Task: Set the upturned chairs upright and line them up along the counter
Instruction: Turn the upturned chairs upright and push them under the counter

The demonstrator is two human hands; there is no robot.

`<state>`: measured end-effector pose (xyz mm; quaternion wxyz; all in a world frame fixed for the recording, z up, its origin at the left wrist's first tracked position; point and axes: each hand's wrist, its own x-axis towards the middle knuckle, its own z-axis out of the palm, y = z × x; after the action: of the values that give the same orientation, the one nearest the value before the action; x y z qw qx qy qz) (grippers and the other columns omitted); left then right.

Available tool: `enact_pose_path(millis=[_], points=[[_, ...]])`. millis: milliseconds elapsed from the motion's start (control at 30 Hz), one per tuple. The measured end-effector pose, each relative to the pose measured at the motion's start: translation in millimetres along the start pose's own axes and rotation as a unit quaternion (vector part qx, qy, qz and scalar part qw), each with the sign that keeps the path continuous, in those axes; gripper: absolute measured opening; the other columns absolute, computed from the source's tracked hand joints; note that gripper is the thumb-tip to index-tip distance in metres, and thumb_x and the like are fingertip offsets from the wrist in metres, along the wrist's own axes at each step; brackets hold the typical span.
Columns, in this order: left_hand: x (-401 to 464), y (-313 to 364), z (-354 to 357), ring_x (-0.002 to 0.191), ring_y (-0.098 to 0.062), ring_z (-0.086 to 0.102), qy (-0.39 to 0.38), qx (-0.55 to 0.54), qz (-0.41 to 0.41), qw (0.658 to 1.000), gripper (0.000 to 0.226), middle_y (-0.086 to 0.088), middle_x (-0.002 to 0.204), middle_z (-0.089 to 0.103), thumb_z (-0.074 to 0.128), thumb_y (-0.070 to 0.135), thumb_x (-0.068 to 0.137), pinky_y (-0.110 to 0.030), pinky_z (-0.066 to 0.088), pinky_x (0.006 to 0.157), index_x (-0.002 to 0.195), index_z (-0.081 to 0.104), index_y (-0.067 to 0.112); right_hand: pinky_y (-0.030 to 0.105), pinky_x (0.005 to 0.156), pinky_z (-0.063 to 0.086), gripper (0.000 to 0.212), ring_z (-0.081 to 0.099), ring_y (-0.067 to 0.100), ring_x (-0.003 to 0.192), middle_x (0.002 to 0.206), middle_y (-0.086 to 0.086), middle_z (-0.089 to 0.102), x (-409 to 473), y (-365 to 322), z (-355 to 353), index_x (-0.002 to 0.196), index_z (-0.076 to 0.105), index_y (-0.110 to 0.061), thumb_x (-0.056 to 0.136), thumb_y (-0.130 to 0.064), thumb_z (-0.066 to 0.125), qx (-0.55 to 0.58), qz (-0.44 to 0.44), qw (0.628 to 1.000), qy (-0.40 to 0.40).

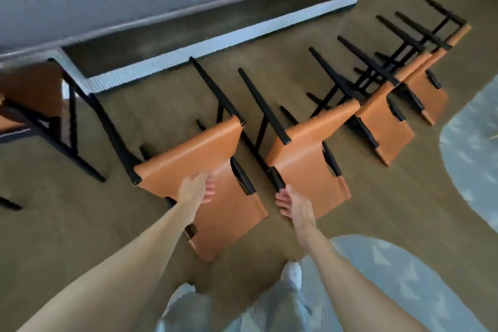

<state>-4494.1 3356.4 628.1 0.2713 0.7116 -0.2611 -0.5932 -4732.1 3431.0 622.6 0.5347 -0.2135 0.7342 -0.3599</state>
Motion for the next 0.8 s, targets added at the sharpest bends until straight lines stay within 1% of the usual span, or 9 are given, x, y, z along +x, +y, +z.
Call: enact_pose_path(millis=[100, 167, 300, 400, 433, 533, 600, 667, 800], points=[[21, -24, 5, 0.085, -0.027, 0.069, 0.081, -0.069, -0.022, 0.994, 0.033, -0.017, 0.101, 0.071, 0.051, 0.029, 0.104, -0.041, 0.059, 0.078, 0.11, 0.067, 0.0, 0.035, 0.083, 0.048, 0.042, 0.065, 0.023, 0.1, 0.113, 0.012, 0.07, 71, 5, -15, 0.118, 0.066, 0.0, 0.106, -0.035, 0.046, -0.042, 0.016, 0.997, -0.064], [22, -44, 9, 0.087, -0.03, 0.067, 0.108, -0.116, -0.062, 0.985, 0.034, -0.018, 0.104, 0.069, 0.051, 0.03, 0.105, -0.046, 0.058, 0.083, 0.109, 0.065, -0.001, 0.037, 0.088, 0.047, 0.042, 0.063, 0.026, 0.1, 0.113, 0.015, 0.068, 100, 11, -23, 0.117, 0.065, 0.003, 0.106, -0.034, 0.047, -0.05, 0.046, 0.995, -0.075], [41, -97, 36, 0.08, -0.028, 0.066, 0.132, -0.2, -0.111, 0.965, 0.032, -0.017, 0.098, 0.068, 0.055, 0.028, 0.104, -0.044, 0.057, 0.08, 0.109, 0.065, -0.002, 0.033, 0.083, 0.053, 0.039, 0.066, 0.028, 0.105, 0.118, 0.018, 0.07, 155, 38, -25, 0.115, 0.066, -0.001, 0.104, -0.036, 0.05, -0.076, 0.058, 0.99, -0.106], [63, -148, 60, 0.087, -0.032, 0.067, 0.131, -0.242, -0.129, 0.953, 0.03, -0.018, 0.099, 0.068, 0.055, 0.027, 0.103, -0.05, 0.057, 0.086, 0.103, 0.065, -0.001, 0.035, 0.087, 0.053, 0.042, 0.067, 0.03, 0.108, 0.119, 0.017, 0.07, 186, 73, -11, 0.118, 0.065, 0.001, 0.103, -0.037, 0.053, -0.088, 0.089, 0.987, -0.1], [73, -164, 66, 0.088, -0.033, 0.067, 0.132, -0.263, -0.135, 0.946, 0.028, -0.019, 0.101, 0.068, 0.056, 0.027, 0.103, -0.051, 0.058, 0.088, 0.101, 0.065, 0.0, 0.033, 0.084, 0.053, 0.043, 0.067, 0.029, 0.105, 0.117, 0.017, 0.069, 198, 87, -3, 0.119, 0.065, 0.002, 0.103, -0.036, 0.054, -0.078, 0.098, 0.987, -0.101], [118, -213, 75, 0.08, -0.028, 0.067, 0.139, -0.317, -0.152, 0.926, 0.029, -0.019, 0.1, 0.066, 0.056, 0.028, 0.103, -0.041, 0.061, 0.069, 0.1, 0.062, 0.0, 0.03, 0.076, 0.055, 0.043, 0.07, 0.025, 0.09, 0.108, 0.015, 0.07, 234, 134, 30, 0.118, 0.066, 0.002, 0.103, -0.037, 0.054, -0.064, 0.116, 0.985, -0.111], [154, -244, 76, 0.08, -0.027, 0.067, 0.144, -0.359, -0.16, 0.908, 0.033, -0.017, 0.102, 0.064, 0.054, 0.029, 0.103, -0.033, 0.059, 0.057, 0.112, 0.059, -0.003, 0.039, 0.089, 0.056, 0.04, 0.069, 0.033, 0.105, 0.117, 0.018, 0.069, 256, 169, 53, 0.114, 0.065, -0.001, 0.104, -0.038, 0.052, -0.04, 0.133, 0.983, -0.121], [199, -276, 79, 0.082, -0.028, 0.066, 0.142, -0.399, -0.16, 0.892, 0.035, -0.017, 0.101, 0.062, 0.05, 0.03, 0.105, -0.033, 0.058, 0.054, 0.118, 0.056, -0.003, 0.045, 0.101, 0.051, 0.043, 0.062, 0.04, 0.12, 0.131, 0.024, 0.063, 288, 209, 75, 0.122, 0.06, 0.003, 0.106, -0.035, 0.047, -0.007, 0.158, 0.979, -0.125], [284, -354, 105, 0.086, -0.032, 0.061, 0.12, -0.454, -0.177, 0.865, 0.028, -0.017, 0.098, 0.057, 0.047, 0.029, 0.104, -0.045, 0.057, 0.073, 0.108, 0.053, 0.003, 0.044, 0.1, 0.047, 0.054, 0.053, 0.04, 0.127, 0.142, 0.026, 0.049, 351, 300, 98, 0.144, 0.04, 0.005, 0.107, -0.033, 0.044, 0.03, 0.23, 0.962, -0.145]])
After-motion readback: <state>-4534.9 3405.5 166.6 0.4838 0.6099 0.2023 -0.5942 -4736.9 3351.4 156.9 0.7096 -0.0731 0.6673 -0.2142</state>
